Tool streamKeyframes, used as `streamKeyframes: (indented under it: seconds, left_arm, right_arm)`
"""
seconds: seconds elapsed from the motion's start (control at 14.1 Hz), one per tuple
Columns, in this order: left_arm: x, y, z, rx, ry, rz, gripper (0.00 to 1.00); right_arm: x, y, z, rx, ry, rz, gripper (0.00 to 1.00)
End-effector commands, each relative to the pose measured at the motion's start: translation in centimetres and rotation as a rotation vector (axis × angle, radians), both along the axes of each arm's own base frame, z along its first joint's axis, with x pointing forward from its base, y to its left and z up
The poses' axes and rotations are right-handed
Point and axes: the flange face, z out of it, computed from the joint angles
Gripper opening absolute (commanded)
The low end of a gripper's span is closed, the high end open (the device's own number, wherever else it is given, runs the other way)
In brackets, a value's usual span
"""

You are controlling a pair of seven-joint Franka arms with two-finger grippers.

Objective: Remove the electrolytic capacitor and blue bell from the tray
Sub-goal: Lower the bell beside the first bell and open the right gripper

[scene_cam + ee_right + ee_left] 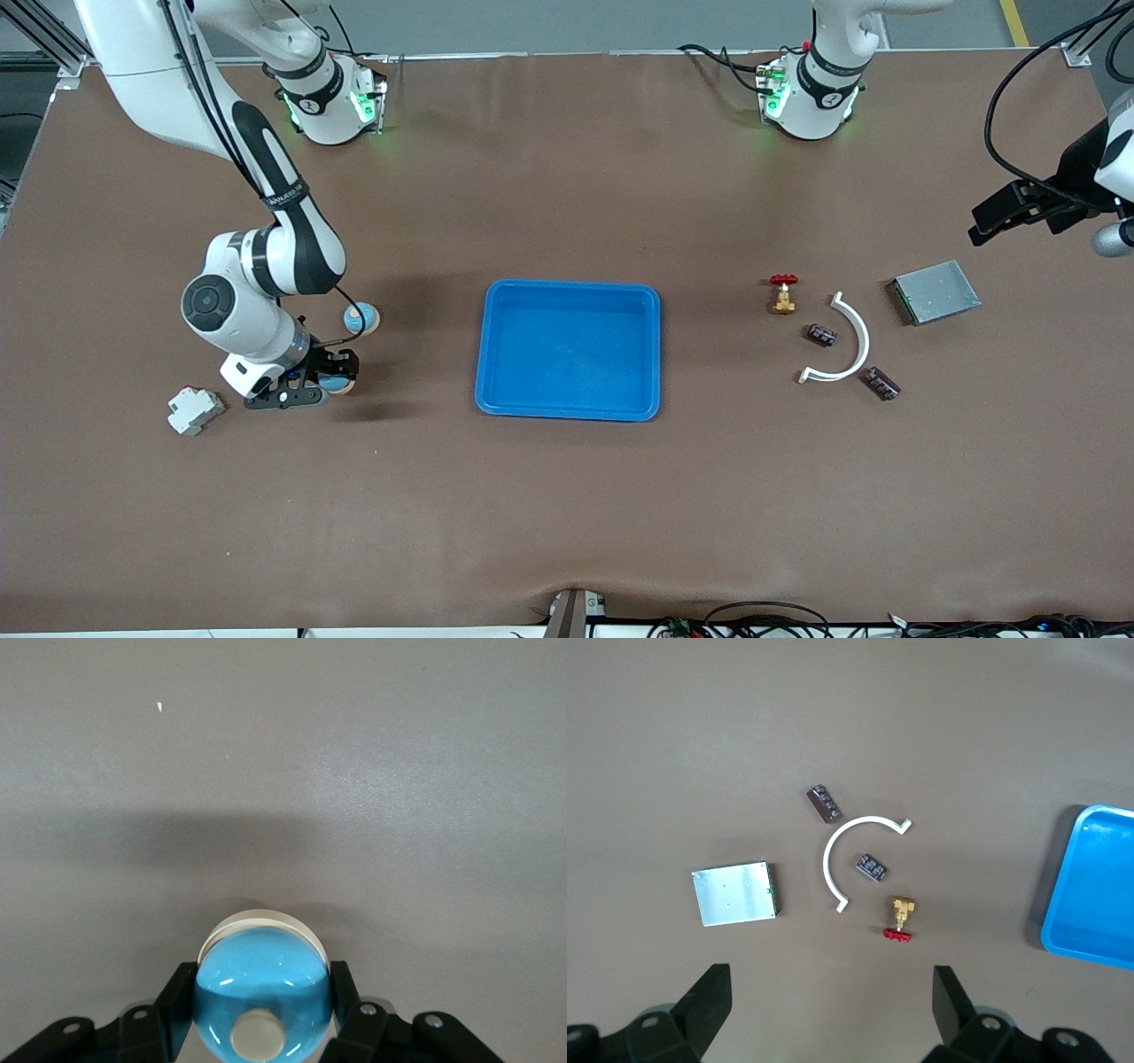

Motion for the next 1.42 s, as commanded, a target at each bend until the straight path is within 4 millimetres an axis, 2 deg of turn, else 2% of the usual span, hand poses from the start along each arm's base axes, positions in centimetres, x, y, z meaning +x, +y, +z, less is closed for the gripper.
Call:
streamKeyframes:
  seconds: [0.0,0.28,0.57,0.92,1.13,1.2,1.27,1.35]
  left_arm:
    - [1.2,0.6,-0.6,-0.01,0.002,0.028,1.0]
    - [0.7,0.3,0.4,-0.012,-0.015,0.028,1.0]
    - [-0.6,-1.5,0.8,-0.004,-0.006,0.007,1.0]
    - [-0.4,-1.8,1.6,-0.003,-0.025,-0.007,1.0]
    - [-0.3,-2.2,1.0,-0.001,-0.002,-0.016,1.0]
    - [-0.1,-2.2,0.7,-0.001,0.004,-0.02,1.0]
    - [-0.2,-2.5,0.7,-0.001,0.005,-0.024,1.0]
    - [-0.2,-2.5,0.8,-0.001,0.003,-0.025,1.0]
  right_arm:
    - [-0.4,-0.2,-0.3,0.019,-0.019,0.006,0.0]
    - [-0.4,-0.1,-2.0,0.015,-0.018,0.008,0.0]
    - [-0.6,-0.2,-3.0,0.012,-0.012,0.005,0.0]
    - [-0.5,-0.4,-3.3,0.012,-0.015,-0.001,0.0]
    - [-0.5,-0.7,-3.8,0.012,-0.007,-0.009,0.0]
    - [-0.5,-0.7,-3.8,0.013,-0.009,-0.011,0.44]
    - [-0.5,-0.8,-3.8,0.021,-0.008,-0.024,0.99]
    - [-0.5,-0.7,-3.8,0.028,-0.009,-0.032,1.0]
